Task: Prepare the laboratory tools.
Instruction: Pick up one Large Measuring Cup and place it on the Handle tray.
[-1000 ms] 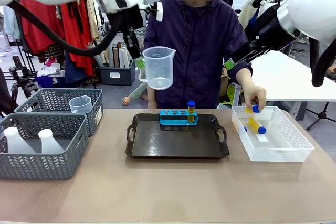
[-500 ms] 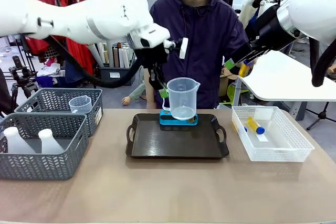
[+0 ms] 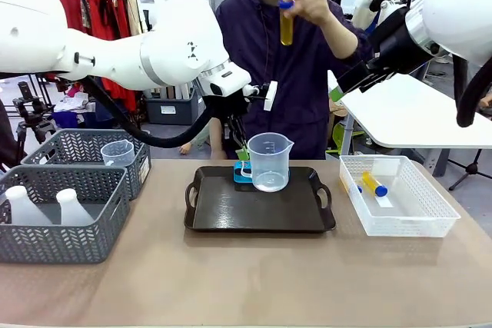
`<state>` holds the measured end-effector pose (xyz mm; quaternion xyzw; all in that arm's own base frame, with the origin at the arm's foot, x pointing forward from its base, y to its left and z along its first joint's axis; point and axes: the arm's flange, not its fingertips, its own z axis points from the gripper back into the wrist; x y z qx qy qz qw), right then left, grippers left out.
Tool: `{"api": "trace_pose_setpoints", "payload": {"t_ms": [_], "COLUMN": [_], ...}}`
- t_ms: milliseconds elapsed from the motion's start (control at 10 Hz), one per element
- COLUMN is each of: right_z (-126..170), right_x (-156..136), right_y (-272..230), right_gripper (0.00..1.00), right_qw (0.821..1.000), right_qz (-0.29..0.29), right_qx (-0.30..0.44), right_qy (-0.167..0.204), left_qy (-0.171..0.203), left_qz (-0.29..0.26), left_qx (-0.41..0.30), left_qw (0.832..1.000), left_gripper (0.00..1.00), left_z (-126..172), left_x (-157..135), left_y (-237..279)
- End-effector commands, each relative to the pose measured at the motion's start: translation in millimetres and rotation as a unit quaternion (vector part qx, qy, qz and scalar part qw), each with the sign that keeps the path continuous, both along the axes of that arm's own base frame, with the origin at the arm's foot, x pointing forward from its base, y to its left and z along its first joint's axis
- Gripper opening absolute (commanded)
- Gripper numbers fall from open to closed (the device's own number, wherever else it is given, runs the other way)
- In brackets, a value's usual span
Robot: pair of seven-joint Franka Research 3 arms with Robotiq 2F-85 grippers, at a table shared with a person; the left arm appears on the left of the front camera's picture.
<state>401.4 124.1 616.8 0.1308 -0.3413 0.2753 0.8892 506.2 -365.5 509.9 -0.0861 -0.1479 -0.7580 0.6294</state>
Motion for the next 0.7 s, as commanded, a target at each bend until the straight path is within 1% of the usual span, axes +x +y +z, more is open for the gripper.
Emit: {"api": "trace_pose_setpoints", "payload": {"t_ms": [0,200,300,400,600], "right_z": [0,0,0,0,0], "right_x": [0,0,0,0,0], "right_y": [-1,-1,-1,-1,-1], "right_gripper": [1.0,1.0,1.0,1.0,1.0], "right_qw": [1.0,1.0,1.0,1.0,1.0], "right_qz": [0.003,0.003,0.003,0.003,0.003], "right_qx": [0.007,0.007,0.007,0.007,0.007], "right_qy": [0.001,0.001,0.001,0.001,0.001], "left_qy": [-0.003,-0.001,-0.019,-0.025,-0.023], "left_qz": [0.001,-0.001,0.01,0.002,-0.002], "left_qx": [0.0,-0.001,0.0,0.008,0.025], "left_qw": [1.0,1.0,1.0,1.0,0.999], "left_gripper": [0.0,0.0,0.0,0.0,0.0], "left_z": [7,1,-5,-16,-40], "left_x": [-4,-1,7,14,27], "left_y": [0,-1,-4,-10,-25]}}
